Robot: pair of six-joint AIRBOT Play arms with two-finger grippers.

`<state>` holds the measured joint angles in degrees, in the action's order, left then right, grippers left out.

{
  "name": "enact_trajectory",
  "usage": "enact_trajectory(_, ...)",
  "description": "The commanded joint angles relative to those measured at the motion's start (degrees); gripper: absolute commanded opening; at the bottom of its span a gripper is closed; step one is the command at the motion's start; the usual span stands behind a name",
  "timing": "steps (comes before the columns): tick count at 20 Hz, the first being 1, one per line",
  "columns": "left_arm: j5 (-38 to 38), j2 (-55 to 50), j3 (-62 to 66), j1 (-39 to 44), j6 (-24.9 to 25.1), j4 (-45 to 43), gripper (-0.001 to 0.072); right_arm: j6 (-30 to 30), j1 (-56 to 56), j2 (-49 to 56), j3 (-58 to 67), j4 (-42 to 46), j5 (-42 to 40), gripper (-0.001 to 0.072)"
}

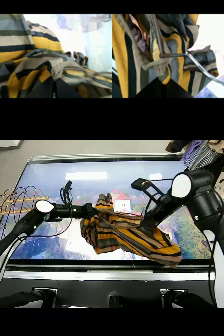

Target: Fold the clothes and pants, and hang the long-sleeved shirts on hangers.

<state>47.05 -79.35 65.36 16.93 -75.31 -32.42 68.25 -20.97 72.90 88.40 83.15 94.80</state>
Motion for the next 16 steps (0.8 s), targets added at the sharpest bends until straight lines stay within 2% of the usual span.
enact_trajectory(1, 1.6, 1.2, 2.8, -0.2, -3.1, -3.3, 0.0014, 0.1, -0.1, 1.6, -0.6, 0.0, -2.0, 0.0023)
enact_trajectory(5, 2.2, 3.7, 7.6, -0.2, -6.6, -6.3, 0.0014, 0.2, -0.1, 2.6, -0.6, -1.6, -5.1, 0.0023)
enact_trajectory(9, 7.0, 6.2, 16.2, 0.0, -9.6, -7.3, 0.0014, 1.9, -0.1, 2.7, -0.6, -4.7, -7.8, 0.0023)
enact_trajectory(11, 10.0, 7.8, 18.0, 0.4, -14.5, -10.8, 0.0014, 3.3, -0.1, 2.8, -0.6, -5.6, -10.4, 0.0023)
enact_trajectory(13, 14.1, 10.2, 16.6, 3.2, -20.9, -20.0, 0.0014, 4.9, -0.1, 2.7, -0.6, -6.3, -14.1, 0.0023)
enact_trajectory(15, 13.3, 14.0, 9.8, 8.2, -26.1, -26.9, 0.0014, 5.7, -0.1, 2.7, -0.5, -6.3, -16.8, 0.0023)
enact_trajectory(16, 10.5, 16.4, 4.2, 11.3, -27.9, -27.8, 0.0014, 6.3, -0.1, 2.7, -0.5, -6.5, -17.2, 0.0023)
